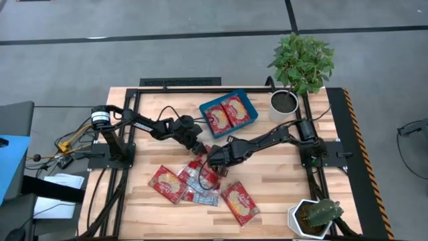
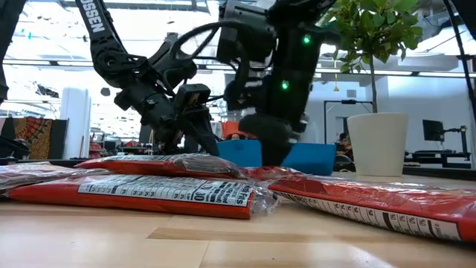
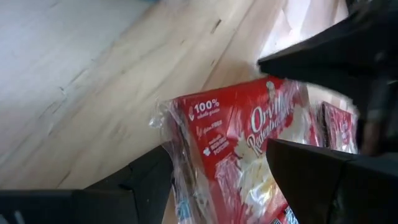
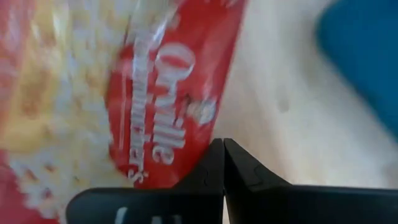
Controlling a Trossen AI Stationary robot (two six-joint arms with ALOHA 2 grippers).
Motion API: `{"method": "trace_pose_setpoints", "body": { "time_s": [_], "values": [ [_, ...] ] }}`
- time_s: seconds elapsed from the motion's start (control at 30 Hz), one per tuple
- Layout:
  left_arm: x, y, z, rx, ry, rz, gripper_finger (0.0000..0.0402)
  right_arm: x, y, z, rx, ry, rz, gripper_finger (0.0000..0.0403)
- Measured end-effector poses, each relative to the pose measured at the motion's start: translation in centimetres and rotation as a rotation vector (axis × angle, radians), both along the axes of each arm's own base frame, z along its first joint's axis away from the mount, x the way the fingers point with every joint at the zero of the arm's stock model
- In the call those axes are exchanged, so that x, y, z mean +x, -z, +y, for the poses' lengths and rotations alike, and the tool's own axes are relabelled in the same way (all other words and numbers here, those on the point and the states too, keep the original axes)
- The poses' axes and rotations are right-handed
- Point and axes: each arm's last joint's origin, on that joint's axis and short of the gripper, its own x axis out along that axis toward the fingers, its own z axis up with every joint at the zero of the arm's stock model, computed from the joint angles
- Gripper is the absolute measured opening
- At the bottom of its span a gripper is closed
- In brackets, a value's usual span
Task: Sort popcorn bags into baskets
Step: Put the red popcorn bag into the blue bin
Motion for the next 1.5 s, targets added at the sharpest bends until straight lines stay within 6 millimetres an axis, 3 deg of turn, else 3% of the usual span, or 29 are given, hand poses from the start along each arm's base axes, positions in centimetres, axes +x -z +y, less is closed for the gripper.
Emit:
{"method": "trace_pose_setpoints", "body": {
  "time_s": [0.17,0.27,0.47,0.9,1.23,1.5],
  "values": [
    [-0.3,-0.1,0.9,-0.067,0.041,-0.017,0.0246,-1.1,-4.8,1.0,0.011,-0.014,-0.105,0.0019],
    [-0.5,-0.1,1.2,-0.108,0.061,-0.016,0.0246,-1.7,-5.8,2.3,0.034,-0.018,-0.133,0.0018],
    [-0.7,0.1,0.9,-0.138,0.098,0.020,0.0246,-2.0,-5.2,4.7,0.158,-0.093,-0.098,0.0011],
    [-1.2,0.8,0.3,-0.108,0.137,0.094,0.0246,-1.8,-2.3,5.0,0.258,-0.096,-0.066,0.0011],
    [-1.2,0.8,0.3,-0.099,0.127,0.100,0.0246,-1.5,-0.9,3.2,0.279,-0.103,-0.118,0.0014],
    [-1.2,0.8,0.3,-0.100,0.117,0.104,0.0246,0.0,-1.3,-0.4,0.231,-0.079,-0.224,0.0018]
  ]
}}
